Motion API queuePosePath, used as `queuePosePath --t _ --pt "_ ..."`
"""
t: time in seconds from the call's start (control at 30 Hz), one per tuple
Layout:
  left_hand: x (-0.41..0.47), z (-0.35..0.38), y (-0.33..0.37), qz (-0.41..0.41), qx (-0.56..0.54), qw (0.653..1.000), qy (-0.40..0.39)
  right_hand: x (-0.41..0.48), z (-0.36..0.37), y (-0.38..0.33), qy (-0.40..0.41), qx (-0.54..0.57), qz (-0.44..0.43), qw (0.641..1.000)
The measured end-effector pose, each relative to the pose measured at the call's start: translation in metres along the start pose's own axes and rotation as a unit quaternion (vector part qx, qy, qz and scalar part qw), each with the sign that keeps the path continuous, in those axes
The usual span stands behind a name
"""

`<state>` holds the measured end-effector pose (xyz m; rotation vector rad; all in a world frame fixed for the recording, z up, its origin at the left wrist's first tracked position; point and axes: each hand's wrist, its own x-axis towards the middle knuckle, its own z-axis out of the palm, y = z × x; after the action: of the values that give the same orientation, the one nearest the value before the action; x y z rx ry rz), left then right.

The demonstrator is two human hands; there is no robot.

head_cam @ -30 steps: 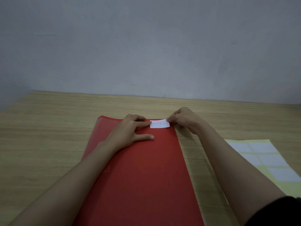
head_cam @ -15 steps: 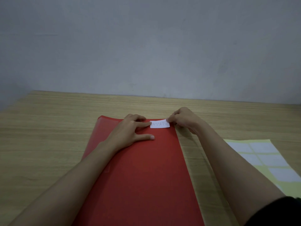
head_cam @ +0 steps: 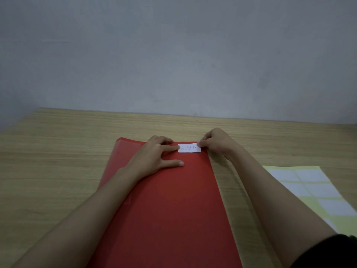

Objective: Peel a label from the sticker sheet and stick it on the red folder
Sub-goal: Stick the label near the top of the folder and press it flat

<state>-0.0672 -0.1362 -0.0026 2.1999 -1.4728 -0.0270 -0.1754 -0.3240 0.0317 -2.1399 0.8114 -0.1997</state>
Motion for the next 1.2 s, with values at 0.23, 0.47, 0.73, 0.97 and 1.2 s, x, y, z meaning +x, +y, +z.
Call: queuePosePath --t 0.23,0.47,0.73,0.97,1.2 --pt "0.0006 -0.0008 0.0011 0.0 0.0 1.0 -0.003 -0.0049 0.0006 -0.0043 -0.002 -0.046 -0.011 0.999" --pt "0.0005 -0.0014 0.0012 -0.002 -0.001 1.0 -0.011 -0.0088 0.0021 -0.0021 0.017 -0.059 -0.024 0.998" --pt "0.0002 -0.0027 0.0022 -0.006 -0.003 1.0 -0.017 -0.009 0.0018 -0.0026 0.015 -0.062 -0.02 0.998" --pt "0.0008 -0.0004 0.0004 -0.002 0.009 1.0 -0.018 -0.0053 0.0015 0.0013 0.017 -0.046 -0.019 0.999" --pt "0.0012 -0.0006 0.0001 0.0 0.01 1.0 -0.016 -0.0038 -0.0013 -0.0044 -0.022 -0.025 -0.007 0.999"
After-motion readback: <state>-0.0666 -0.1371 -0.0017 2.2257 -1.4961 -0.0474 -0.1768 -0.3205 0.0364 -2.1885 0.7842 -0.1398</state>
